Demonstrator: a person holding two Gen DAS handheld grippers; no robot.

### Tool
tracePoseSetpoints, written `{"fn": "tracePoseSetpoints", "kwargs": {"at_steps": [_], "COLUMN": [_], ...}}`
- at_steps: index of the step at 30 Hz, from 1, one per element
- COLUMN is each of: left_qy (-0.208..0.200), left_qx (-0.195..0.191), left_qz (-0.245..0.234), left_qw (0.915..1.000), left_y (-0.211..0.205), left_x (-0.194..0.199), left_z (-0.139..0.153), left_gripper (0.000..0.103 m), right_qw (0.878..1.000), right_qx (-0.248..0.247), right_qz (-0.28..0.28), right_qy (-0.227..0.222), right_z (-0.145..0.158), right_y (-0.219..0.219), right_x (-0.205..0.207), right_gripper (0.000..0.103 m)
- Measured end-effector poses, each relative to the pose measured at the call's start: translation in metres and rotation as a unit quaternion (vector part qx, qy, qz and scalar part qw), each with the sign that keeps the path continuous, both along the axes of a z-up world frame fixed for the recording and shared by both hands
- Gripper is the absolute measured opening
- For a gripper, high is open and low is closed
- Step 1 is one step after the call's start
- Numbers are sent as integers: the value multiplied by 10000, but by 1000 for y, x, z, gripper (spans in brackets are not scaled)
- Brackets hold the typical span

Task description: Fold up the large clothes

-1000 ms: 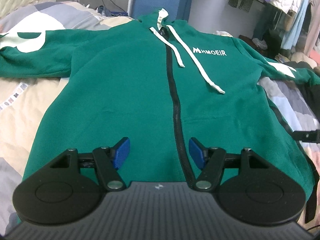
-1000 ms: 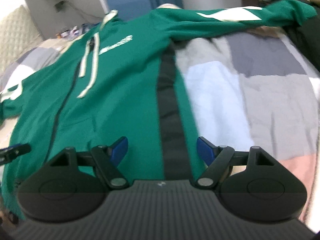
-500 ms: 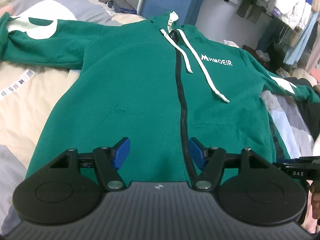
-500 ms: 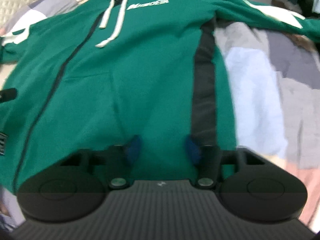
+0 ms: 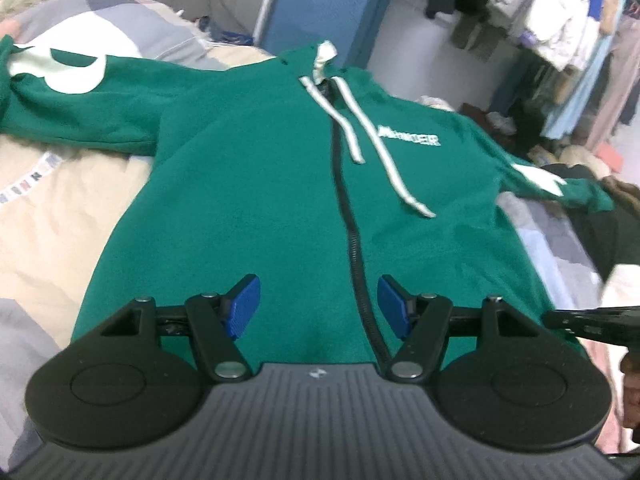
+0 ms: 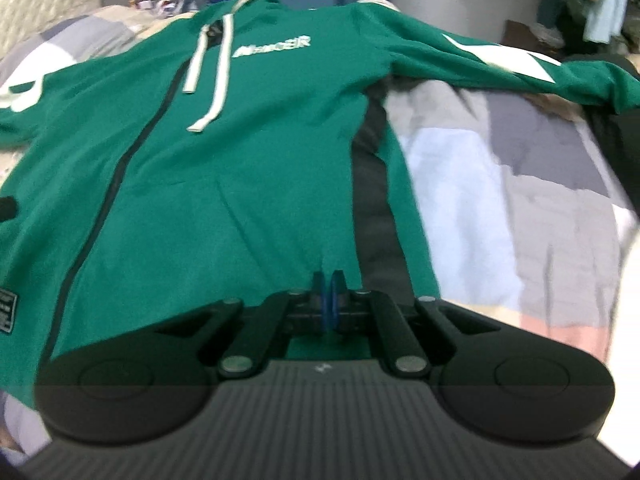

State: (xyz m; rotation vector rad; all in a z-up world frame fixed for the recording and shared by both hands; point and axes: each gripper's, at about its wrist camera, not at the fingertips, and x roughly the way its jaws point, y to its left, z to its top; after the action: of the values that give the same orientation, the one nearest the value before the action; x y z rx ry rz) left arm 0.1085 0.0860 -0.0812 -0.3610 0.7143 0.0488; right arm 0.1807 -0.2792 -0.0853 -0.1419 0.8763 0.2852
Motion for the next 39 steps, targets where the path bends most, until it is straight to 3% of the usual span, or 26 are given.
{"fn": "tracePoseSetpoints", "kwargs": {"at_steps": [4,9,11,14,18,19,25,29,32,39], "left_qy": [-3,301,455,684,822,834,828,782,731,602], "left_qx": [67,134,315,273,434,441,455,481,404,367], "left_qz": [-57,21,68,71,16,13,13,39,109,280], "left_qw": [10000,9995,9984,9973,9957,9955,9955,9958,9964,9971], "left_y": [-2,3,3,3,-2,-4,-5,-5,-4,-1], "left_x": [0,8,12,17,23,23,22,20,17,14], "left_z": [0,-14,-22,-34,-44,-45,-46,-42,-40,-35], "left_gripper": [70,70,70,70,73,74,74,74,74,74], "right_qw": [9993,9972,9974,9979,9975,9971,9952,9960,9959,9871], "right_qx": [-143,-392,-304,51,585,696,913,646,608,1577], "right_qz": [-261,-395,-461,-542,-386,-288,306,432,484,25], "right_qy": [242,494,462,350,40,-75,-151,435,462,260], "right_z": [-8,-21,-17,-7,10,14,11,-16,-19,2], "right_y": [-7,-4,-3,-5,-3,0,25,45,51,20], "right_x": [11,12,10,5,-1,-6,-11,-4,-3,10], "right_gripper": [5,6,9,13,51,53,53,52,56,54]}}
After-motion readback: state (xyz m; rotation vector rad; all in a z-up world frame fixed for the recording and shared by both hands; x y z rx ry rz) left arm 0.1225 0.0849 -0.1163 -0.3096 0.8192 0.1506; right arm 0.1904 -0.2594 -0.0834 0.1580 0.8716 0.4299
